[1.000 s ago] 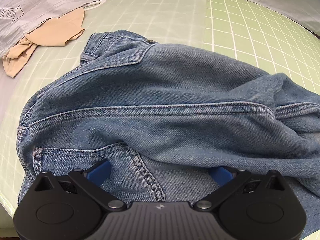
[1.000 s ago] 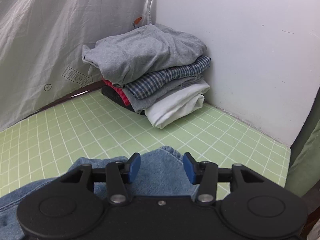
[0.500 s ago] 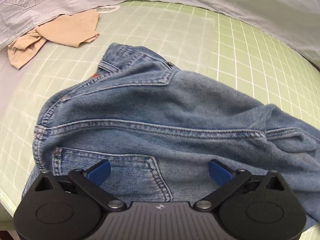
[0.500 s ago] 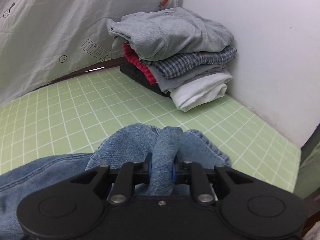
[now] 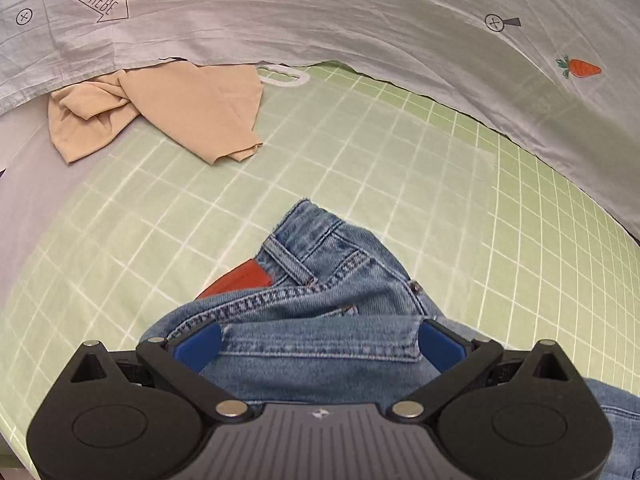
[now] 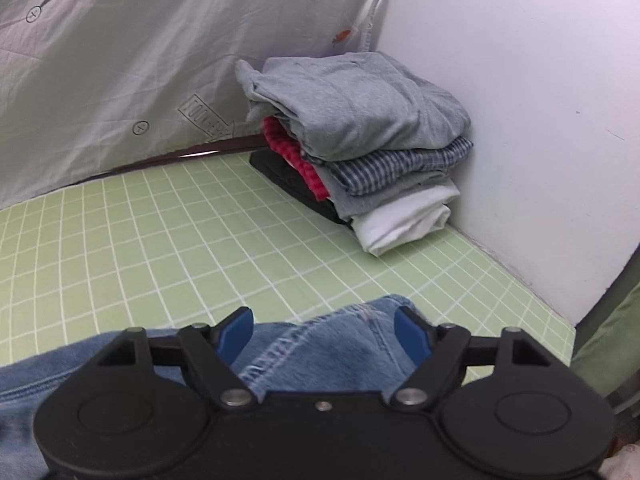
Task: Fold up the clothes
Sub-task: 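Lower the held denim hem and open the right gripper, then grasp the jeans waistband with the left gripper while the right gripper grasps the leg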
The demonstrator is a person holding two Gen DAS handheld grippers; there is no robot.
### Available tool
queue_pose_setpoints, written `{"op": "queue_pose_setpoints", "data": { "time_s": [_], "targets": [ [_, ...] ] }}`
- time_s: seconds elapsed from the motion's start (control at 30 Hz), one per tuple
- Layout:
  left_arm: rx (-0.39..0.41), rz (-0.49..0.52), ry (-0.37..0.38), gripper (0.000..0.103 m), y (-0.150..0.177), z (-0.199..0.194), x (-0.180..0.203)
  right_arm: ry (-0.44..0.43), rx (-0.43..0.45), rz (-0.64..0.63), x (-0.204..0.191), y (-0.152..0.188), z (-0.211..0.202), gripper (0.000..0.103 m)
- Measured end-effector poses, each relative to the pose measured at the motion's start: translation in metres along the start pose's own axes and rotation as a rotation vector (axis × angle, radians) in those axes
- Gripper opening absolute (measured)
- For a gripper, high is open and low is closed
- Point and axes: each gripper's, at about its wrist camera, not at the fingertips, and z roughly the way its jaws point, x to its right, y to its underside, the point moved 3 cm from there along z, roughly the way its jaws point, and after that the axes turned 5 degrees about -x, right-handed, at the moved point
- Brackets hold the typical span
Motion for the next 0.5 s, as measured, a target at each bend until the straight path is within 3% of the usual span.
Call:
{"op": "queue_pose_setpoints", "data": {
  "time_s": [0.1, 0.17, 0.37, 0.5],
  "targets": [
    [-0.029, -0.023, 0.004, 0.103, -0.018, 0.020, 0.007, -0.082, -0.004, 0.028, -0.027, -0.011, 0.006, 0.087],
    [-0.045, -0.040, -0.004, 0.103, -0.026, 0.032, 0.012, -0.114, -0.076, 0.088, -0.045, -0.009, 0.025, 0.087],
    [-0.095, -0.075, -0.057, 0.103, -0.035, 0.060, 0.019, -0.063, -0.241, 0.228, -0.074, -0.001, 0.073, 0.087],
    [-0.113, -0.101, -0.071, 0.103, -0.033, 0.067, 0.018, -0.047, -0.290, 0.216, -0.082, 0.004, 0.083, 0.089]
  ]
}}
